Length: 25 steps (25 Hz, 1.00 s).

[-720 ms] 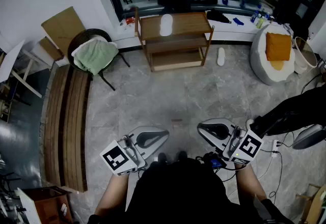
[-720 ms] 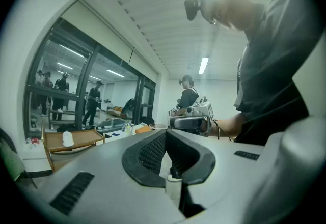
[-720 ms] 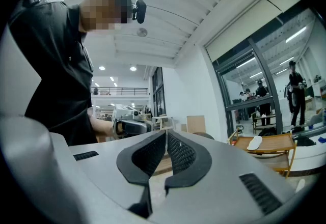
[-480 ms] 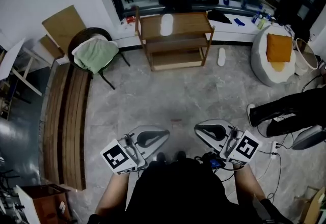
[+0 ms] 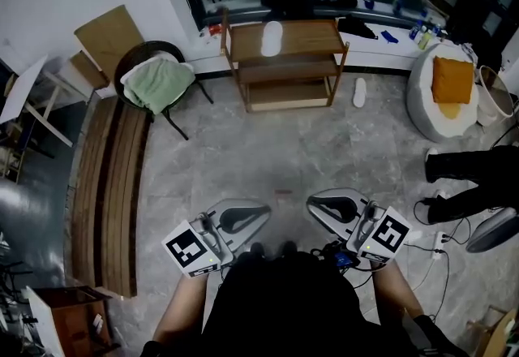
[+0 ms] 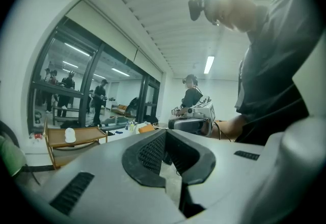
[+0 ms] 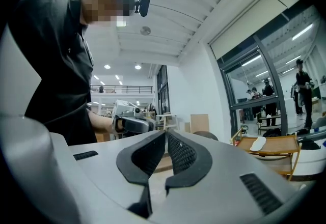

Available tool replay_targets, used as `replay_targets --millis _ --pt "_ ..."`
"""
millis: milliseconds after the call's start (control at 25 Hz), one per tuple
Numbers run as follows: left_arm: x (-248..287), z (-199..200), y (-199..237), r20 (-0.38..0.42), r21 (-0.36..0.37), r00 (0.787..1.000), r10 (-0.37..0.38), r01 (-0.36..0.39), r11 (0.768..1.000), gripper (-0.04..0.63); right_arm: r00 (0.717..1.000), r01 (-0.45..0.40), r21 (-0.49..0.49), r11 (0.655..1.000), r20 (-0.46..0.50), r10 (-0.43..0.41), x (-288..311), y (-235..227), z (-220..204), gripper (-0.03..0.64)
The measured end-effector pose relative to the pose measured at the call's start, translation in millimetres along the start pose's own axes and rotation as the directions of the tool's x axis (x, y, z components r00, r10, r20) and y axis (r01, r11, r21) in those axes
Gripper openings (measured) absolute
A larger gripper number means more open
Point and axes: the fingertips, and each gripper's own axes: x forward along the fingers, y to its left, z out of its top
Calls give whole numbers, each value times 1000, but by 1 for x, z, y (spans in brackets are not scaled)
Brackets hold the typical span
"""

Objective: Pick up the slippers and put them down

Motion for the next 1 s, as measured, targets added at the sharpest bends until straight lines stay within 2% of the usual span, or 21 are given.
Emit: replay_targets --millis 400,560,760,1000 --pt "-2 -13 7 -32 -51 999 9 -10 999 3 1000 -5 59 998 -2 5 10 -11 -11 31" --pt "1 -21 19 -24 -74 1000 10 -11 997 3 1000 -9 72 997 -29 11 19 -17 -23 31" --pt "11 -21 52 3 -78 1000 -18 18 997 3 998 15 71 997 -57 -11 34 -43 -27 31" --pt "21 -5 115 37 -52 999 -34 35 998 3 996 46 57 997 -84 -41 63 -94 -21 31"
